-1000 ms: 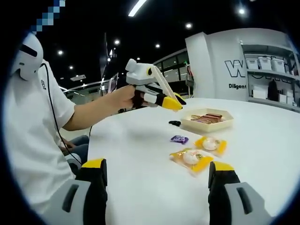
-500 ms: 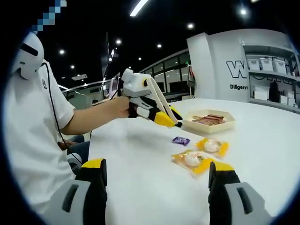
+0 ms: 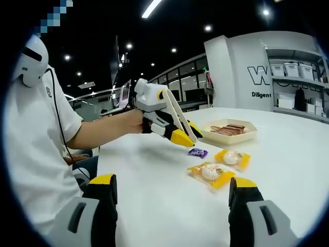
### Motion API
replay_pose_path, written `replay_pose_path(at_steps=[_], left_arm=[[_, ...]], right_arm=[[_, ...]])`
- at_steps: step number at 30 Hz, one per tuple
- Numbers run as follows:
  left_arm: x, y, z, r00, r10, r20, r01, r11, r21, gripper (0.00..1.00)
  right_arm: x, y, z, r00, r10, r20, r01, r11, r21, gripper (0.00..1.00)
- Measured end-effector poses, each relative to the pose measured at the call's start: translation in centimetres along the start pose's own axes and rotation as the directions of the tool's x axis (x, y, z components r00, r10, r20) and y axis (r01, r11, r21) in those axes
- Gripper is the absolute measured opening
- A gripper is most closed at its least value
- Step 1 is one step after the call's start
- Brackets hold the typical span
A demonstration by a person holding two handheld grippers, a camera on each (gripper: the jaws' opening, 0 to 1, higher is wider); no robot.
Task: Place the target food into the container with the food tongs after gripping and lifting it, then release it inside without dropping or visibly crushing the food.
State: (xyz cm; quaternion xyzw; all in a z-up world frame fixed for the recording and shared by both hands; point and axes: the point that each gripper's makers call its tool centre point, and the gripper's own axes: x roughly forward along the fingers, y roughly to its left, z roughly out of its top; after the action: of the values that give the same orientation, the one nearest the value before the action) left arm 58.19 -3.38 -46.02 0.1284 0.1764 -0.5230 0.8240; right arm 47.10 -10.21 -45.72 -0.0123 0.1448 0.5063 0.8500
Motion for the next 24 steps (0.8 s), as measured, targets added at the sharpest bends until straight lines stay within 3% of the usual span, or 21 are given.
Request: replay_pose_path(at_steps=[24], left_arm=[[1.3, 1.1, -1.0, 1.000, 0.003, -0.008, -0.004, 0.999, -0.041, 0.26]], right_arm=[[-0.1, -0.2, -0.4, 1.000, -0.002, -0.001, 0.002, 1.000, 0.009, 0.90]])
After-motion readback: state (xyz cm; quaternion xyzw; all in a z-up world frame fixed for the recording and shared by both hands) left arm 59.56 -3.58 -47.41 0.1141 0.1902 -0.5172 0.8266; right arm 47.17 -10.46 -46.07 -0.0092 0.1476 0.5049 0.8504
